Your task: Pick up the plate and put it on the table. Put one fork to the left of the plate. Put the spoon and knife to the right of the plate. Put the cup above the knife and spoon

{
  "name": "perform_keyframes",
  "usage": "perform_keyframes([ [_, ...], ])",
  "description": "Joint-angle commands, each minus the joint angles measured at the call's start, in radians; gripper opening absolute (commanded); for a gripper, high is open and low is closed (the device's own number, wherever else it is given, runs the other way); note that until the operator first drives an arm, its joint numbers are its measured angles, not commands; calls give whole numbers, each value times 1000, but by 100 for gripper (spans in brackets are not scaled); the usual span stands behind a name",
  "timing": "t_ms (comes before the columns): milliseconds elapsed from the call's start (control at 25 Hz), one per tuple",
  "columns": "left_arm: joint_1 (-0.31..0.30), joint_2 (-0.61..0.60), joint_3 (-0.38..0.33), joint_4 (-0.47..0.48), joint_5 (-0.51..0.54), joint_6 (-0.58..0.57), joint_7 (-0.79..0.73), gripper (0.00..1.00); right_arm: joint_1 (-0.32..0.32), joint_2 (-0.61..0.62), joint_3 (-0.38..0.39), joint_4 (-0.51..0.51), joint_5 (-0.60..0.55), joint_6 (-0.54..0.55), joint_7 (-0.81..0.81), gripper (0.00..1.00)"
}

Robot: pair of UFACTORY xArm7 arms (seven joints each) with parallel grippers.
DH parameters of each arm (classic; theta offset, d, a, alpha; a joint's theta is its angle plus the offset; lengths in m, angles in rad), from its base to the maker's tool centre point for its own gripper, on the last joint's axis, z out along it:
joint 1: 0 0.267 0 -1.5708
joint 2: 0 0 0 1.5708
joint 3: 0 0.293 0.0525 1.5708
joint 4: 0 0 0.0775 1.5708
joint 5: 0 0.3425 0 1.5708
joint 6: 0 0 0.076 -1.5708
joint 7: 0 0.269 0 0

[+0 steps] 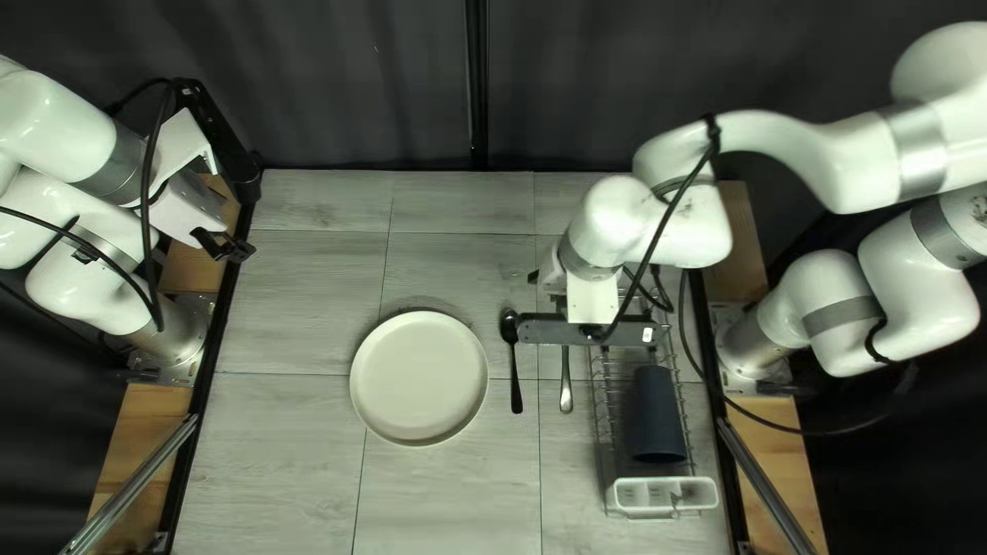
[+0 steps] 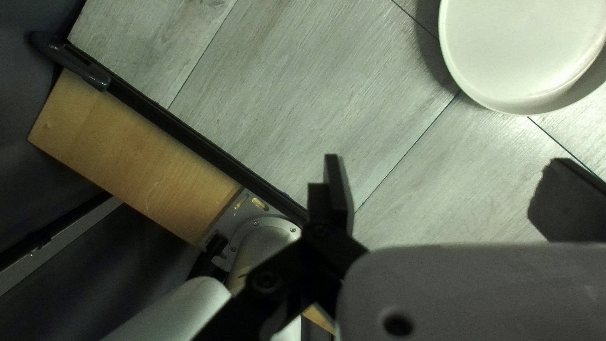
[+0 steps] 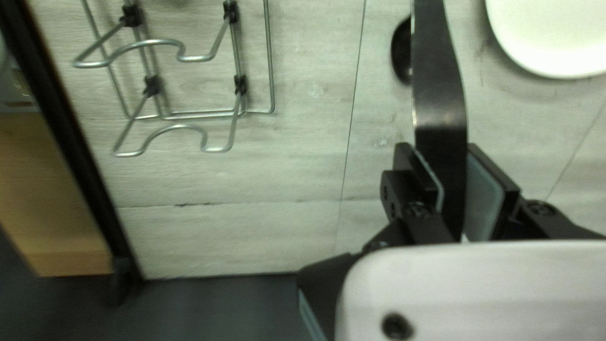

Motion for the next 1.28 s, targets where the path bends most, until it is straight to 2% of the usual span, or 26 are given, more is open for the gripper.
perform_keyframes([
  [40, 0, 0, 0, 0, 0, 0, 0, 100, -14, 59, -47, -46, 20, -110, -64, 0],
  [200, 0, 0, 0, 0, 0, 0, 0, 100, -18, 115, -70, -57, 50, -164, -90, 0],
  [560, 0, 0, 0, 0, 0, 0, 0, 100, -16, 116, -65, -68, 40, -183, -86, 0],
  [720, 0, 0, 0, 0, 0, 0, 0, 100, -17, 187, -94, -90, 99, -312, -153, 0],
  [1000, 0, 0, 0, 0, 0, 0, 0, 100, -23, 218, -130, -137, 180, -402, -251, 0],
  [1280, 0, 0, 0, 0, 0, 0, 0, 100, -27, 267, -157, -143, 269, -443, -359, 0],
])
